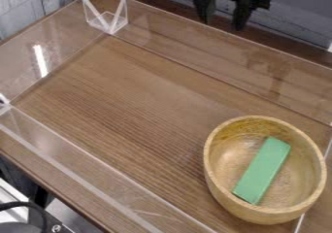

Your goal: Put the green block in the brown bowl

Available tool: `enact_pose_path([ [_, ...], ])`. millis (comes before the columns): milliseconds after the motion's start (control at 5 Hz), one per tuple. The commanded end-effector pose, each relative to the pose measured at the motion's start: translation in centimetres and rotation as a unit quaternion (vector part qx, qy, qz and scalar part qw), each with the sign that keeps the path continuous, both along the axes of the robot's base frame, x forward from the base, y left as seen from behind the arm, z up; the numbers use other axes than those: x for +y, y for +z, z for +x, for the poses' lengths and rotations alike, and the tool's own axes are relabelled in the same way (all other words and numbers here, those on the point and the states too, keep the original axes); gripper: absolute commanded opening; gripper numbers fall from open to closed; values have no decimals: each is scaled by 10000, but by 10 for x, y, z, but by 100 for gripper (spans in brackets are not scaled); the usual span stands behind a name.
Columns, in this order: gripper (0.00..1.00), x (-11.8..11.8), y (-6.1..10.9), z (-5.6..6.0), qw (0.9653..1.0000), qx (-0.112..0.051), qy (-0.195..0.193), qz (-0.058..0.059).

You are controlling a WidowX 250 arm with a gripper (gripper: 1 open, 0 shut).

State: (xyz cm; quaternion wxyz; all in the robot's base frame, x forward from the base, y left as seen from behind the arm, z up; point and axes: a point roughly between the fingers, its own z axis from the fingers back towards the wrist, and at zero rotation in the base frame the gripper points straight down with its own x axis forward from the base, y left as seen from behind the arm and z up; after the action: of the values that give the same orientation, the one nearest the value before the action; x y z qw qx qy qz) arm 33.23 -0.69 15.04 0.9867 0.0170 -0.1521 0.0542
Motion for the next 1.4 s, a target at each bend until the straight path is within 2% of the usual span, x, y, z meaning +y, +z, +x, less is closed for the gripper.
enact_pose_path([
  [0,100,9,17,16,9991,-420,19,95],
  [600,100,7,-4,10,9994,-321,91,-15],
  [1200,100,6,-16,16,9996,-273,13,-121],
])
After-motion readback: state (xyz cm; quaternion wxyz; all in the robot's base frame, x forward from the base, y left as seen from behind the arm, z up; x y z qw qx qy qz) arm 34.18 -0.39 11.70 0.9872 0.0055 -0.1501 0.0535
